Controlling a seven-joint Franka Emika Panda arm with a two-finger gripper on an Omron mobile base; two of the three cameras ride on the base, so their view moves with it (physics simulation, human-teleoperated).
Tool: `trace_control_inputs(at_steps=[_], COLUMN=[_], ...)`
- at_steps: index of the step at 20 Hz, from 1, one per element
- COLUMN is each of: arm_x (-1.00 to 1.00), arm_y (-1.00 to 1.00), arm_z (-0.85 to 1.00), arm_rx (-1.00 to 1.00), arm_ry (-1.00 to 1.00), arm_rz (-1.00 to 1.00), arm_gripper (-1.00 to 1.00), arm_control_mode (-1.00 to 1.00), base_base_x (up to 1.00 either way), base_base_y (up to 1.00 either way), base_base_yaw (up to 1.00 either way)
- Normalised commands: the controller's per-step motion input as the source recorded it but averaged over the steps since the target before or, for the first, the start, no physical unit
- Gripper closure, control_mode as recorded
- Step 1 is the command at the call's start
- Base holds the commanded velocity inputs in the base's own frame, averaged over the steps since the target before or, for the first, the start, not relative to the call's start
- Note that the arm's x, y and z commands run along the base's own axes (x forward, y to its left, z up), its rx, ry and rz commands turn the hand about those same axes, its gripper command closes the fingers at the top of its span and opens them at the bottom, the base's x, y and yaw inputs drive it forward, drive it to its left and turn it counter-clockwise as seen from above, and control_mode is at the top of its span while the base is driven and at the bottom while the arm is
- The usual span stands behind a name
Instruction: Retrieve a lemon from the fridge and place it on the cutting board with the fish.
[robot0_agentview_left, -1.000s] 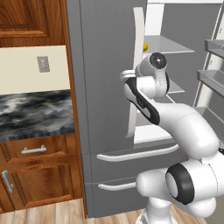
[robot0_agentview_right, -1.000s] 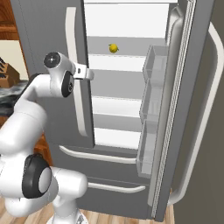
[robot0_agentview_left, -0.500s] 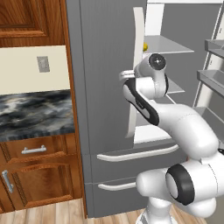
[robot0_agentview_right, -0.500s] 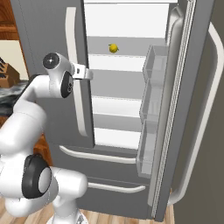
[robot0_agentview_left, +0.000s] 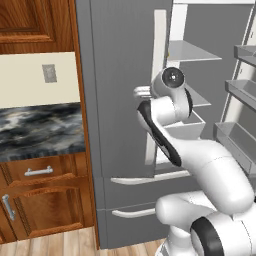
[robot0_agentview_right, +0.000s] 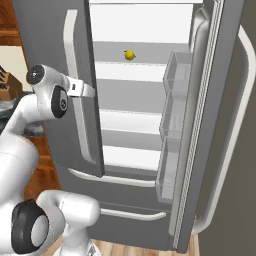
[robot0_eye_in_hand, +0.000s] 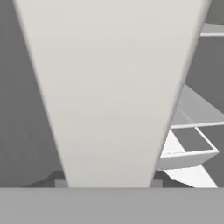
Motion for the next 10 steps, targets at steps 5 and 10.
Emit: trace_control_inputs(at_steps=[5,10], arm_x=[-0.97,-0.92], arm_y=[0.61,0.71], arm_z=[0.01,0.00], arm_rx=[-0.05,-0.09], arm_ry=[0.05,0.23], arm_rz=[-0.25,-0.32], arm_gripper=[1.00,1.00], arm_control_mode=[-1.00,-1.00], base_base_x=[0.00,0.00], base_base_y=[0.00,0.00], base_base_yaw=[0.00,0.00])
